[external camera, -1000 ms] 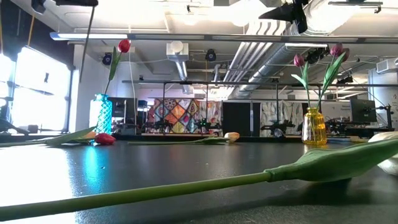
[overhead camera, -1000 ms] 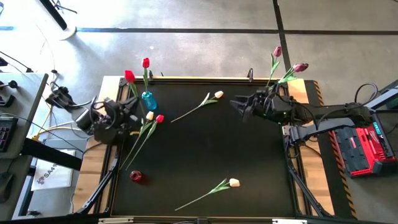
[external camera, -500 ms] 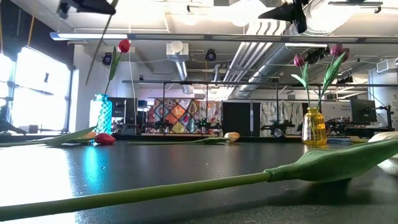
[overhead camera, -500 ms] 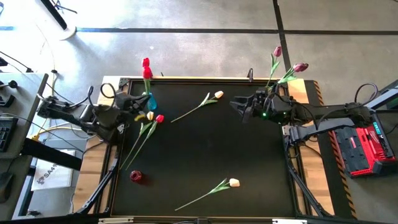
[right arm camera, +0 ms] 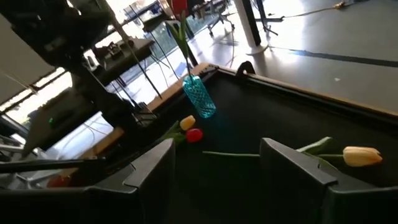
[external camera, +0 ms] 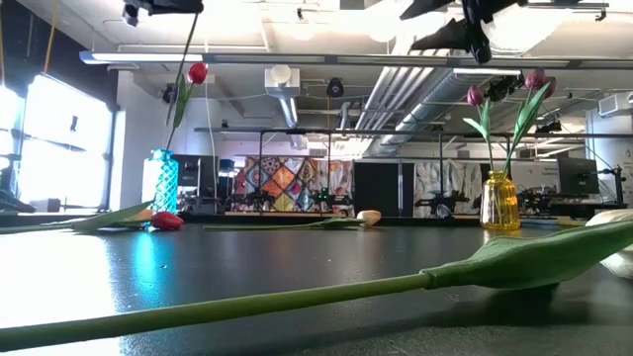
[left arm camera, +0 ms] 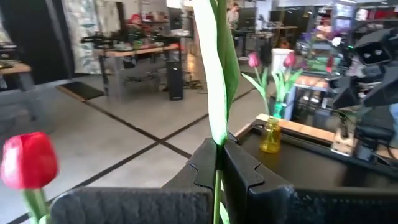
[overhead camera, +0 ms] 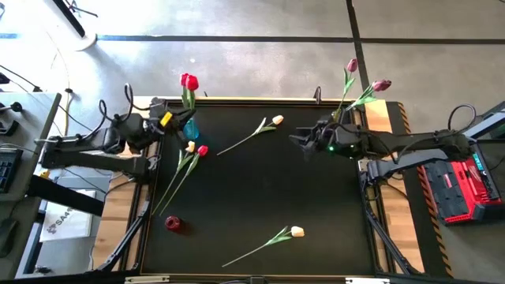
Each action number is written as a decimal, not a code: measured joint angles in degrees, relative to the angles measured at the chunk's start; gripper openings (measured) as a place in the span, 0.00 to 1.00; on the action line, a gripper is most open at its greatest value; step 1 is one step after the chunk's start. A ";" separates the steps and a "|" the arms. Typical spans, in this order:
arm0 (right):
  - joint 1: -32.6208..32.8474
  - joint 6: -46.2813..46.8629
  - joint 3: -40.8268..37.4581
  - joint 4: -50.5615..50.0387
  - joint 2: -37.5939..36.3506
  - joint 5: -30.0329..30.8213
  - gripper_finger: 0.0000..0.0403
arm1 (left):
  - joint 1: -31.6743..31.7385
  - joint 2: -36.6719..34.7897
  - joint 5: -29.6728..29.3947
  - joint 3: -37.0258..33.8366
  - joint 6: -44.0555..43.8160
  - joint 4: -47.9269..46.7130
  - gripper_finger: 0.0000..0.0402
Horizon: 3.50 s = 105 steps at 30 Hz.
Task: Sort flowers into vase by color
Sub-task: Put the bottom light red flower into the blue vase, then put the light red flower into the blue vase
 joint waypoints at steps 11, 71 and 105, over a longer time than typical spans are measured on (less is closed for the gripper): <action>0.00 8.04 0.00 2.77 6.14 0.51 0.56 | 12.97 0.26 19.14 0.00 2.22 0.29 0.00; -1.50 4.47 0.02 11.43 10.49 -2.95 0.56 | 43.37 4.68 29.38 0.00 -4.17 -3.44 0.02; -7.47 37.58 0.02 0.75 20.23 -11.72 0.56 | 39.86 -3.34 34.53 7.42 1.48 -12.39 0.45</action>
